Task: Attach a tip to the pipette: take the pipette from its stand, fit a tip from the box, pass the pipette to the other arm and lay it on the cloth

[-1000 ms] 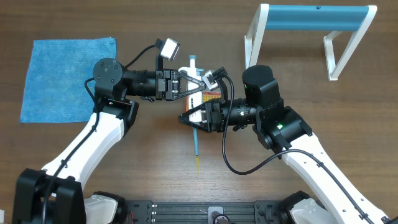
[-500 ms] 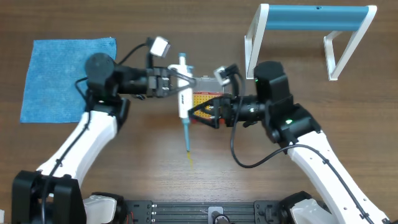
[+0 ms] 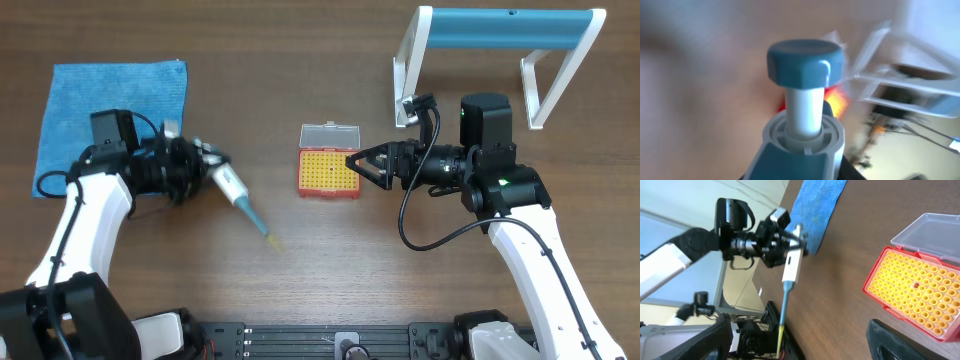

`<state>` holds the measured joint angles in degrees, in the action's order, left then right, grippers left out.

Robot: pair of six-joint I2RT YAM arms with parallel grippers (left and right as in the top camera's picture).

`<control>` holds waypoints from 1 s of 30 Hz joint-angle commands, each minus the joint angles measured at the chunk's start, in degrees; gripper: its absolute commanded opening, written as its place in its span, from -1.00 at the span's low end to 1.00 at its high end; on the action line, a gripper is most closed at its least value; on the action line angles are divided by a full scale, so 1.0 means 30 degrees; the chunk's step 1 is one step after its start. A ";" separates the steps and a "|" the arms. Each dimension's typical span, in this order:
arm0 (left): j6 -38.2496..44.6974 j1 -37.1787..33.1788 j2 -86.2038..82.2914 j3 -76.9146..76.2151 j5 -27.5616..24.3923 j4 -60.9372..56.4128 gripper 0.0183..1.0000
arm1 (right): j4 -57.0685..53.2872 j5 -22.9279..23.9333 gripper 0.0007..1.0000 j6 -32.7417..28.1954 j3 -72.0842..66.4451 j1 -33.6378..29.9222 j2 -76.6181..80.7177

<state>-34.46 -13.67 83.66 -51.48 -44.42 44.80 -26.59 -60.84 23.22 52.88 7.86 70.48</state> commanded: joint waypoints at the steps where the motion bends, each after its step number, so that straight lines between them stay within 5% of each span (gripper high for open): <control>1: 0.4590 -0.1486 0.0991 -0.6426 0.4736 0.5195 -0.98 | 0.0022 0.0532 0.74 -0.0430 0.0233 -0.0073 -0.0168; 4: 0.6703 -0.3155 0.3956 -1.2743 0.5246 0.9355 -0.99 | 0.0022 0.1719 0.74 -0.0437 0.0233 -0.0073 -0.0168; 9: 1.0258 -0.3978 1.1970 -2.5412 1.1395 1.6116 -0.99 | 0.0007 0.2251 0.74 -0.0423 0.0233 -0.0080 -0.0168; 13: 1.1868 -0.3920 1.7894 -3.3040 1.3733 1.7398 -0.99 | 0.0015 0.2637 0.74 -0.0270 0.0233 -0.0080 -0.0168; 30: 1.6305 -0.3424 2.3176 -3.3900 1.6728 1.3690 -0.98 | 0.0022 0.2637 0.75 0.1989 0.0233 -0.0073 -0.0168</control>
<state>9.06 -25.12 153.56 -151.89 3.44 87.11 -26.65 -53.21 27.62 52.88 7.88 70.48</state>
